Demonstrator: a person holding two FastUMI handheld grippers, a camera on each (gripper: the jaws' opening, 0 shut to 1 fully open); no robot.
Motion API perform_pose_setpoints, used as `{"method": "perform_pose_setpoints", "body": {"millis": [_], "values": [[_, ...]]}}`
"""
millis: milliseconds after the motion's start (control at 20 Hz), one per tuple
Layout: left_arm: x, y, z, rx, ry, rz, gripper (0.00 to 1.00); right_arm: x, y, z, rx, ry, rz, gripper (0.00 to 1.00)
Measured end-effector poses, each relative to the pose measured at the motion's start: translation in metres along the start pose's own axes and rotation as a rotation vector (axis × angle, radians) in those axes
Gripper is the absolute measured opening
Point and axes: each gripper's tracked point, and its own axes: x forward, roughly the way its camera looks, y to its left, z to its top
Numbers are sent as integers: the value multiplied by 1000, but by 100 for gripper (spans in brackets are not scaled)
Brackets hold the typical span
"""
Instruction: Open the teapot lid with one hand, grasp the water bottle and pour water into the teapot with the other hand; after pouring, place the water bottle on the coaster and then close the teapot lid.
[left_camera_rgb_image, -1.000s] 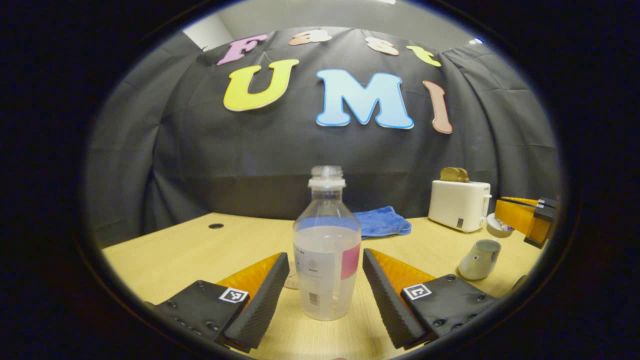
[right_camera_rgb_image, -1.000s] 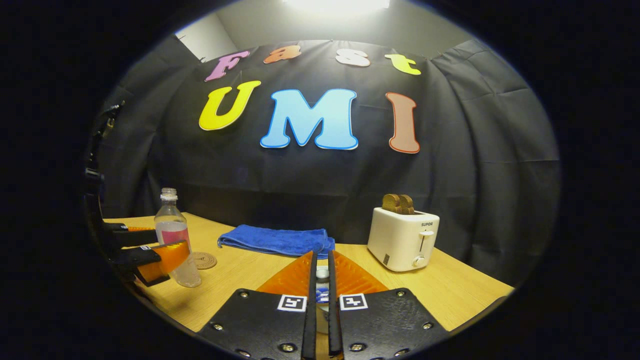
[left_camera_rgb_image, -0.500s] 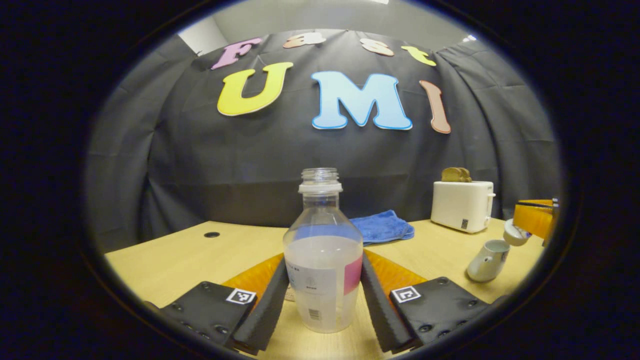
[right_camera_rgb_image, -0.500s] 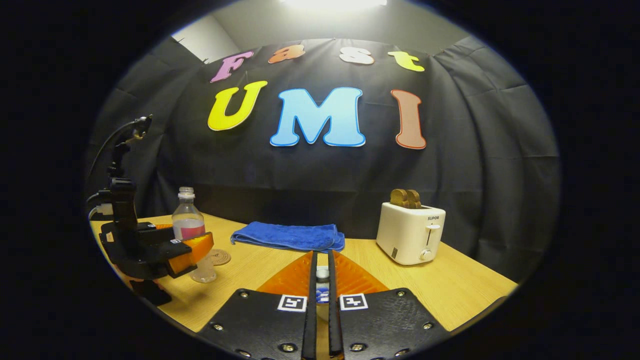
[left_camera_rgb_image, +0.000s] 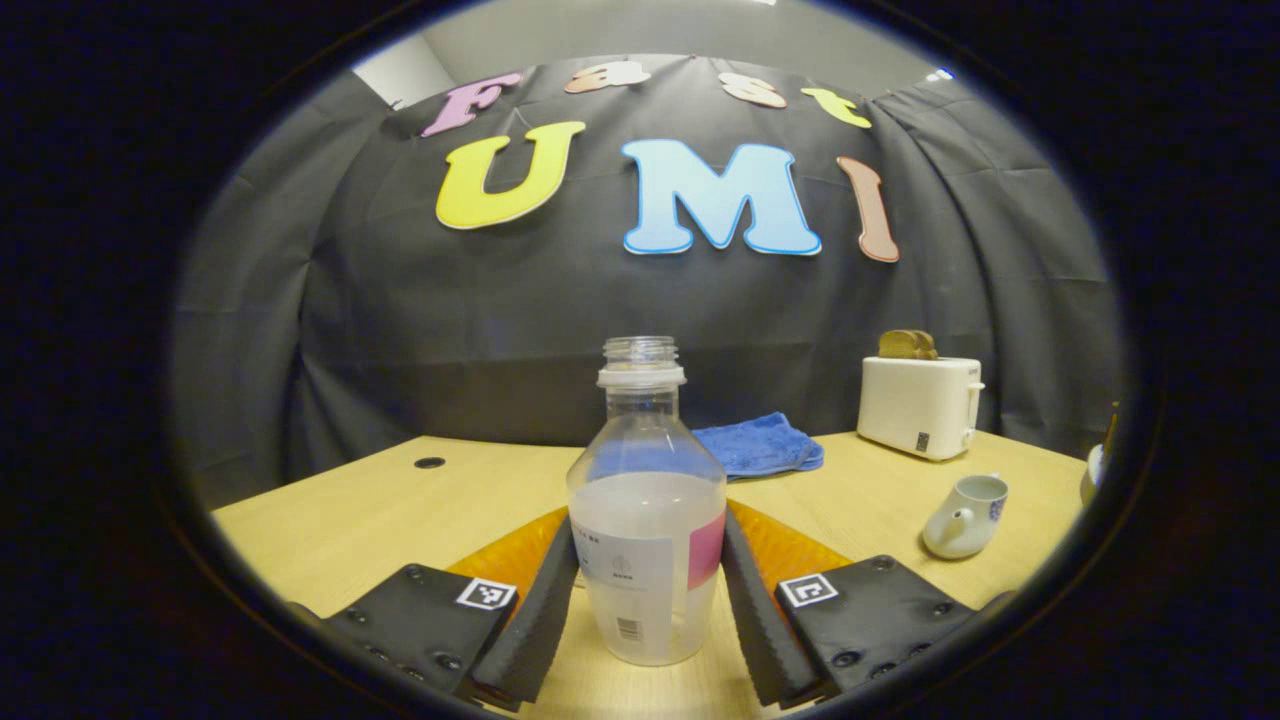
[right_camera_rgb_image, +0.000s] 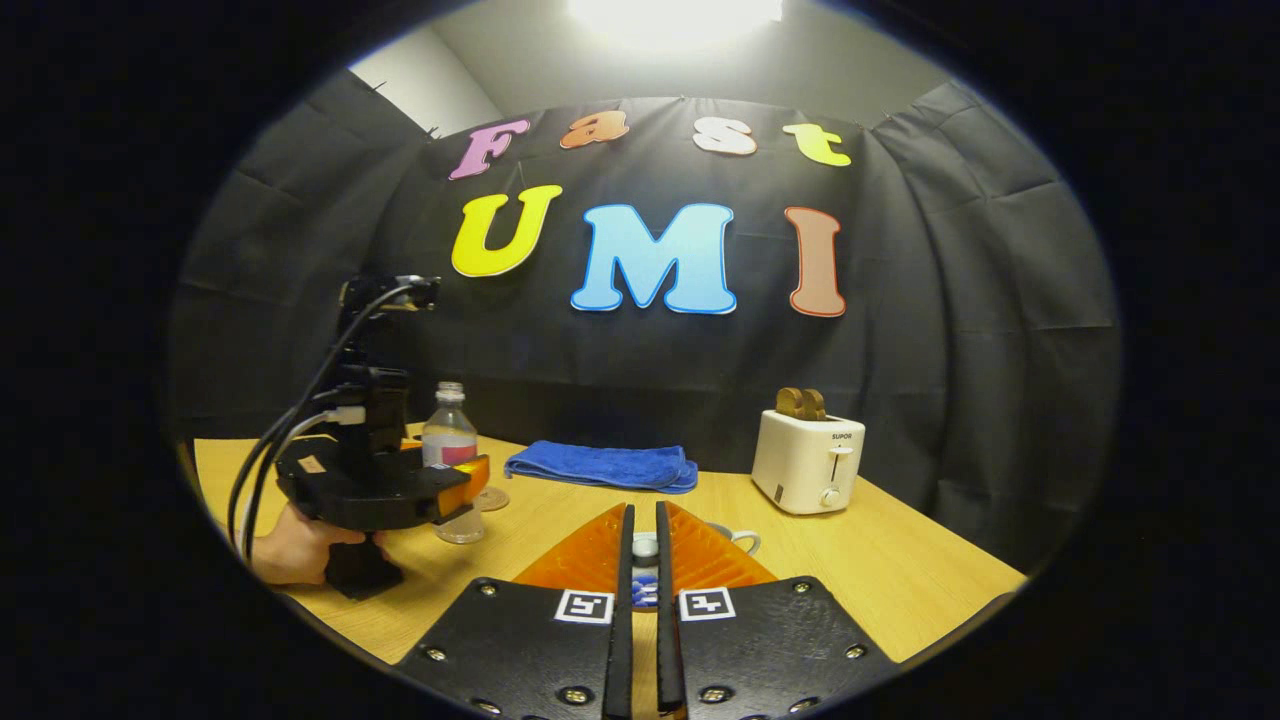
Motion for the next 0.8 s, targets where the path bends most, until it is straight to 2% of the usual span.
{"method": "perform_pose_setpoints", "body": {"millis": [250,550,800], "values": [[-5,-18,15,98,-18,-25,85,-32,1,-5,26,6,-10,10],[3,-47,16,308,-4,-43,86,-59,6,-20,30,40,-11,10],[4,-66,23,497,-8,-29,86,-70,6,-28,43,55,-11,10]]}}
